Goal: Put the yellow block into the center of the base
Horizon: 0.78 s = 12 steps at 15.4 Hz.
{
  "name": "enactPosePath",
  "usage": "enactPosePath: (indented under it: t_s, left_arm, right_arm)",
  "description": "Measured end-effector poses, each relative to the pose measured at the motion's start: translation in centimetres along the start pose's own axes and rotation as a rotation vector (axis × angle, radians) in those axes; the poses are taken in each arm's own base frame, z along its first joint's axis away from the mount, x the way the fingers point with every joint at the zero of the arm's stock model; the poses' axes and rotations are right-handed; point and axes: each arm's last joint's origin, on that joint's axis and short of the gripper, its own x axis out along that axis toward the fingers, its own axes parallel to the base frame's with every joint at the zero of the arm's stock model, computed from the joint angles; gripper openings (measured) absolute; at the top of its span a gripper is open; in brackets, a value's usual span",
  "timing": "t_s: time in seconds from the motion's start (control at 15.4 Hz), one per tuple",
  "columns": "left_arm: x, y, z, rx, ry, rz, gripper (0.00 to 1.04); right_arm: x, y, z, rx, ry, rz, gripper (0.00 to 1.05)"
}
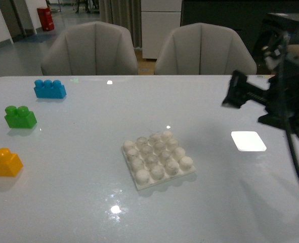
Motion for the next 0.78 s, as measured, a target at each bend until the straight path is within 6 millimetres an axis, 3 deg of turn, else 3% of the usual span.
enactPosePath:
  t_s: [0.13,0.19,0.32,0.45,0.52,0.58,0.65,0.71,0.78]
  left_arm:
    - [0.0,0.0,0.0,0.000,0.000,0.000,0.98]
    - [0.0,0.0,0.0,0.000,0.000,0.000,0.98]
    - [0.0,0.0,0.0,0.000,0.000,0.000,0.98]
    - [0.0,0.0,0.0,0.000,0.000,0.000,0.98]
    - [0.0,0.0,0.0,0.000,0.000,0.000,0.98]
    - [0.0,0.0,0.0,0.000,0.000,0.000,0.98]
    - [0.0,0.0,0.0,0.000,0.000,0.001,0.98]
    - [0.0,0.0,0.0,0.000,0.000,0.000,0.98]
    - [0.0,0.0,0.0,0.000,0.000,0.000,0.98]
  right_arm:
    - [-4.1,-3.0,1.7,-0.001,-0.120,-0.064,0.98]
    - [-6.2,-3.5,2.0,-0.023,-0.187,-0.080,0.98]
    - [-10.7,-2.5,2.7,-0.078,-0.318,-0.057,0.98]
    - [-16.2,-0.3,2.7,-0.159,-0.471,-0.009,0.98]
    - [-18.2,1.0,1.4,-0.253,-0.652,-0.023,0.89]
    - [-20.3,1.2,-1.4,-0.354,-0.724,-0.046,0.75]
    - [-22.5,0.0,-5.5,-0.396,-0.693,-0.100,0.54]
    - [-23.7,-0.5,-7.5,-0.410,-0.701,-0.108,0.41]
    - [-24.8,-0.8,-9.2,-0.426,-0.770,-0.096,0.21]
